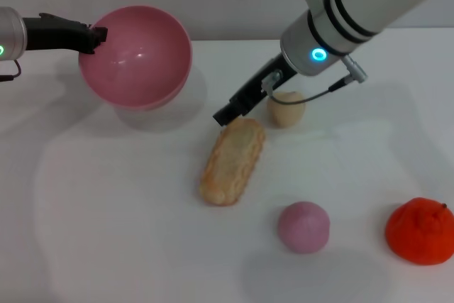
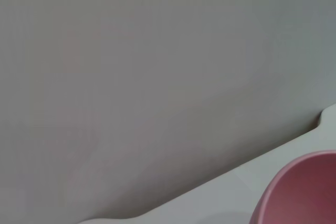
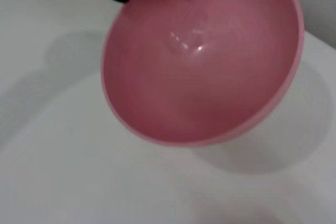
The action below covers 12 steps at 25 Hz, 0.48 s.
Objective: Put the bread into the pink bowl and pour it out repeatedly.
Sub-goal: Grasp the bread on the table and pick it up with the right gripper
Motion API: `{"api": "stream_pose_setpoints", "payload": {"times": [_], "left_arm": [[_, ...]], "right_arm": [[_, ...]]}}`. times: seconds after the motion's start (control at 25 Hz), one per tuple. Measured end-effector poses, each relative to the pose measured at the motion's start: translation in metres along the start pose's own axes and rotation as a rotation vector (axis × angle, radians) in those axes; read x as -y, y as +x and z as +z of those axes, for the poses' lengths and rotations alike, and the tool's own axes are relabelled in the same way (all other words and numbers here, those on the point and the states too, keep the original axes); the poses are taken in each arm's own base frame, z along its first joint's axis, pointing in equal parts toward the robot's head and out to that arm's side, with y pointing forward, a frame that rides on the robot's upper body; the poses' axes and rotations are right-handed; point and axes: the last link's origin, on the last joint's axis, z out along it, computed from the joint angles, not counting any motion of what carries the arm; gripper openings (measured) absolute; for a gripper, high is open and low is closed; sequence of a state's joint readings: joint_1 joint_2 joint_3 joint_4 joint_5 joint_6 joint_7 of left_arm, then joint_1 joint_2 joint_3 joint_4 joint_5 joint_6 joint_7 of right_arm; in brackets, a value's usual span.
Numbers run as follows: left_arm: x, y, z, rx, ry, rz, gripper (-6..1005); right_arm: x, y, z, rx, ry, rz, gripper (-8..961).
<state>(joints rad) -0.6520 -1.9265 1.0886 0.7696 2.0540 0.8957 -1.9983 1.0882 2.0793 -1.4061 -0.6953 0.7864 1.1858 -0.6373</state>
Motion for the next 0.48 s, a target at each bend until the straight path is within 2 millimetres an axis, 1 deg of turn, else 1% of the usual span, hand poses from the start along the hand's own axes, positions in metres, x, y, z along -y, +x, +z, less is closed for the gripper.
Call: {"api": "stream_pose_setpoints", "payload": {"times": [0.28, 0.48], "left_arm": [[-0.001, 0.001, 0.001, -0.001, -0.003, 0.001, 58], [-0.002, 0.002, 0.001, -0.002, -0.005, 0.002, 58]], "right_arm": [[0.009, 0.024, 0.015, -0.041, 0.006, 0.051, 592], [0.011, 0.030, 0.017, -0.043, 0.007, 0.066, 592]]}}
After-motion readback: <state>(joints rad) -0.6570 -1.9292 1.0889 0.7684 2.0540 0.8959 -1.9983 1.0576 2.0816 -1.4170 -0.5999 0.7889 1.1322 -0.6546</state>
